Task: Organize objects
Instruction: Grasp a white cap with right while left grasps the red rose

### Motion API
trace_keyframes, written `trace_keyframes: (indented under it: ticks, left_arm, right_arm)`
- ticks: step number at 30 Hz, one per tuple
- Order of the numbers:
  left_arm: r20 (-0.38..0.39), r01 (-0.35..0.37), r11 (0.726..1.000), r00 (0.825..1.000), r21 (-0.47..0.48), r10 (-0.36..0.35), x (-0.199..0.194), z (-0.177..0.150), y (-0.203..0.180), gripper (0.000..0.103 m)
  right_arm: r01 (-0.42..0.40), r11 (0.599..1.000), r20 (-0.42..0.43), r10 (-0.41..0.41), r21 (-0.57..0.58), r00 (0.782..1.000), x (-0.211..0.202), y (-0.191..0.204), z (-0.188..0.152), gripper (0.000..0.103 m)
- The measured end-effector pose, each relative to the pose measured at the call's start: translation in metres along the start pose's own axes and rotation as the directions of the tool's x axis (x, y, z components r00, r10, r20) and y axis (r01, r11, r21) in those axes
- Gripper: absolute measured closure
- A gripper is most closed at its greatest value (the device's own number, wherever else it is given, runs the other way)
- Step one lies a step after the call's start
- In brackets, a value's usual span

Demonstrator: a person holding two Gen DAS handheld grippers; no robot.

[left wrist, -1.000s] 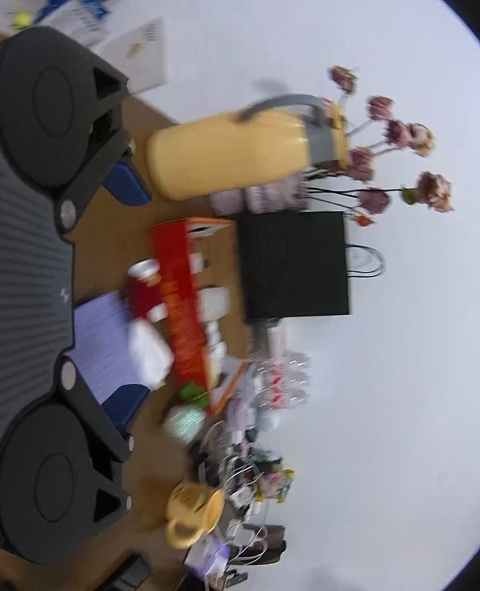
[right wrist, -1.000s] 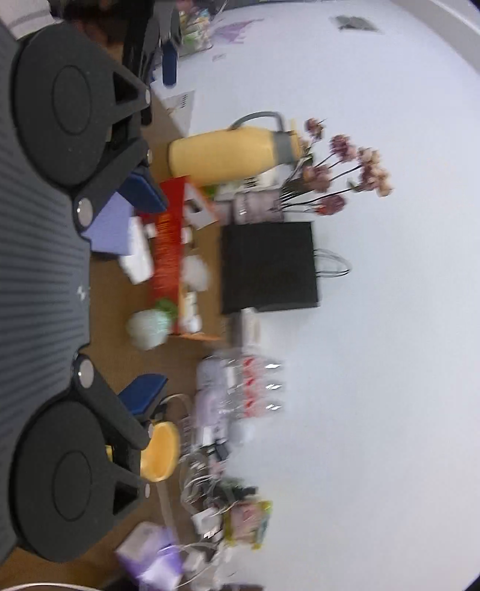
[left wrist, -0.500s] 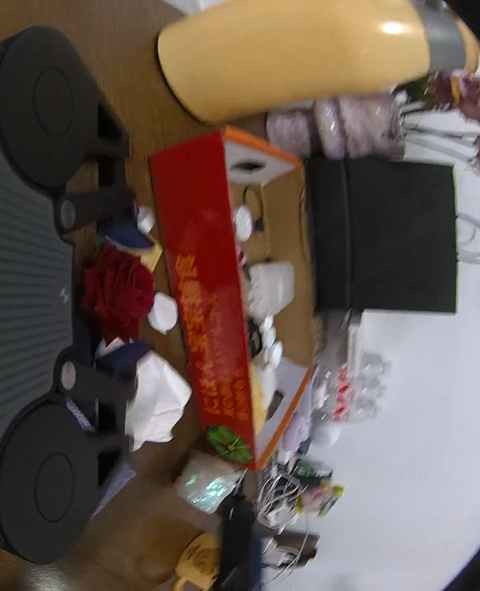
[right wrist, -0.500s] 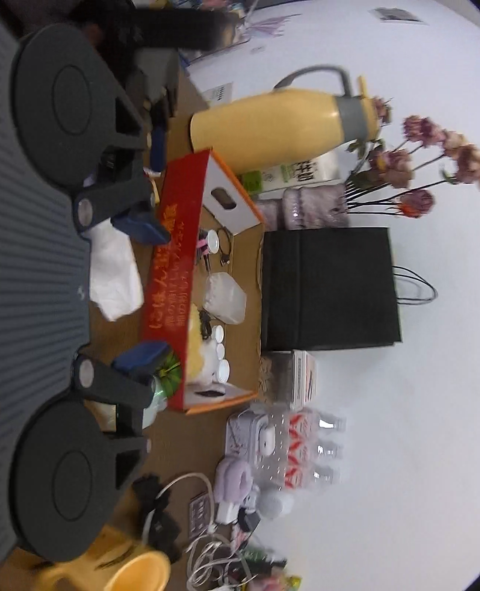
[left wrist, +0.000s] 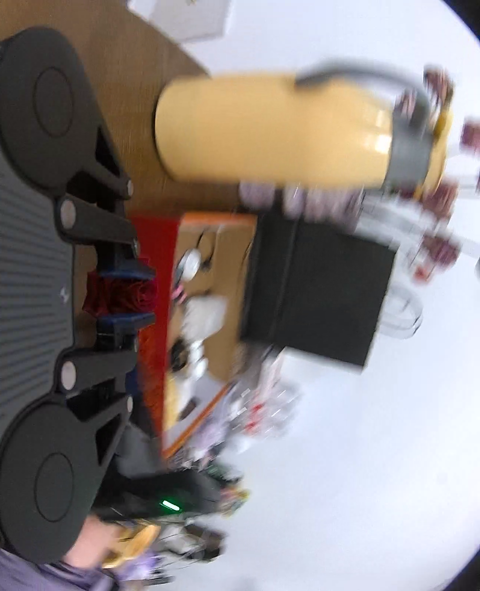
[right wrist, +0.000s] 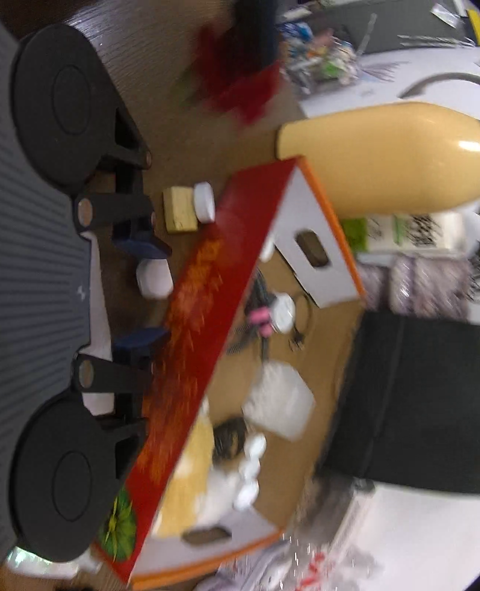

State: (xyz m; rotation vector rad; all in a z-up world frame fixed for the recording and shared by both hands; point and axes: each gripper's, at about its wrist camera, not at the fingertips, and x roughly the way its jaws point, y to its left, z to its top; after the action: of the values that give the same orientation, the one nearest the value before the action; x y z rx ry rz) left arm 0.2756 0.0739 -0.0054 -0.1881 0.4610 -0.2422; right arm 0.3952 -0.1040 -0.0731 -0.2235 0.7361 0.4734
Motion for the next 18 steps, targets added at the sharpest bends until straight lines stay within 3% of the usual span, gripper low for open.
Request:
trace_keyframes:
  ticks: [2,7,10,14,18]
  left_arm:
    - [0.019,-0.025,0.999,1.0,-0.029,0.025,-0.016,0.001,0.007,0.087]
    - [0.02,-0.072,0.997,0.997,-0.042,0.073,-0.046,-0.008,0.002,0.086]
    - [0.03,-0.078,0.996,0.996,-0.045,0.079,-0.066,-0.019,-0.011,0.086]
    - [0.021,0.003,0.993,1.0,-0.115,0.0,-0.097,-0.034,-0.019,0.086]
    - [-0.007,0.029,0.994,1.0,-0.106,-0.03,-0.115,-0.045,-0.036,0.086]
  right_arm:
    - [0.013,1.0,-0.012,-0.014,-0.016,1.0,0.008,0.005,-0.001,0.075]
    - [-0.008,0.998,0.03,0.006,0.07,1.0,-0.017,-0.005,-0.009,0.075]
    - [0.055,0.995,0.095,-0.063,0.082,0.993,-0.064,0.002,-0.024,0.075]
    - [0.084,0.986,0.184,-0.11,0.143,0.977,-0.155,0.007,-0.073,0.075]
    - [0.192,0.956,0.157,-0.229,0.22,0.961,-0.224,0.008,-0.132,0.075]
